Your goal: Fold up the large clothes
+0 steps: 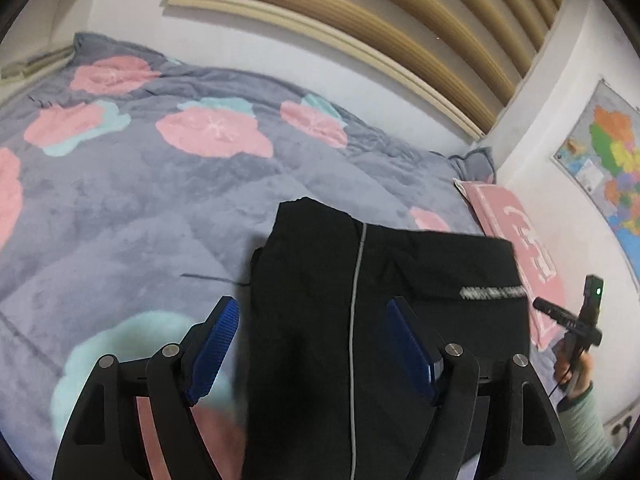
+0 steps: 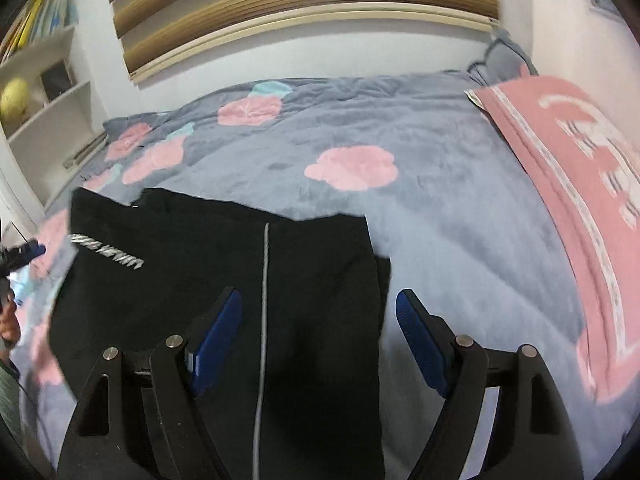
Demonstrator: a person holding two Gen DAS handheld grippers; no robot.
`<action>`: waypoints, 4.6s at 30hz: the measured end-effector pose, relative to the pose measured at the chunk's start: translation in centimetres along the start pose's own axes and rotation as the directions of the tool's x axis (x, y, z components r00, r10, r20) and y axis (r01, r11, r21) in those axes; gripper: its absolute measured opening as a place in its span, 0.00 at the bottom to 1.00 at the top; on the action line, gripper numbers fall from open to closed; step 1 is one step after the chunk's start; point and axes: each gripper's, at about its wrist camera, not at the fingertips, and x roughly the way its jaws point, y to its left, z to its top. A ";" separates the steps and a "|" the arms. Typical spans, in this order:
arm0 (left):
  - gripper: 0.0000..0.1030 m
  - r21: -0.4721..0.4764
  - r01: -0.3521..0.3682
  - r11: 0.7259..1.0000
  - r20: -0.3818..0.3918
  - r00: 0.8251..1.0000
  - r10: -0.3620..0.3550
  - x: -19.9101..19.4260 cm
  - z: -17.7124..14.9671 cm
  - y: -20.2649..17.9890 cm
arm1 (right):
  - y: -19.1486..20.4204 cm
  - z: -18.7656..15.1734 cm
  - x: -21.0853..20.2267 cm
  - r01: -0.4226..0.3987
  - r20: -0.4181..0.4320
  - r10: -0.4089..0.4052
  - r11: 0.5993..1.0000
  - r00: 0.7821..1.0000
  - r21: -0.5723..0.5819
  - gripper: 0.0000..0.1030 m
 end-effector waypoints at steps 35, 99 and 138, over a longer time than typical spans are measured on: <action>0.10 -0.194 -0.256 0.947 0.083 0.958 0.276 8.3 5.4 0.2 | 2.4 9.0 10.3 0.379 0.052 -0.376 0.924 0.925 -0.061 0.13; 0.60 -0.014 -0.062 0.998 -0.228 0.972 0.057 13.6 -1.0 -11.8 | 11.1 1.0 13.8 -0.085 -0.208 0.101 0.993 0.973 0.085 0.81; 0.65 -0.005 -0.206 0.978 -0.033 0.978 0.206 -5.8 -3.5 -0.7 | 0.9 -3.4 -4.5 -0.006 -0.081 0.015 0.993 0.997 0.115 0.83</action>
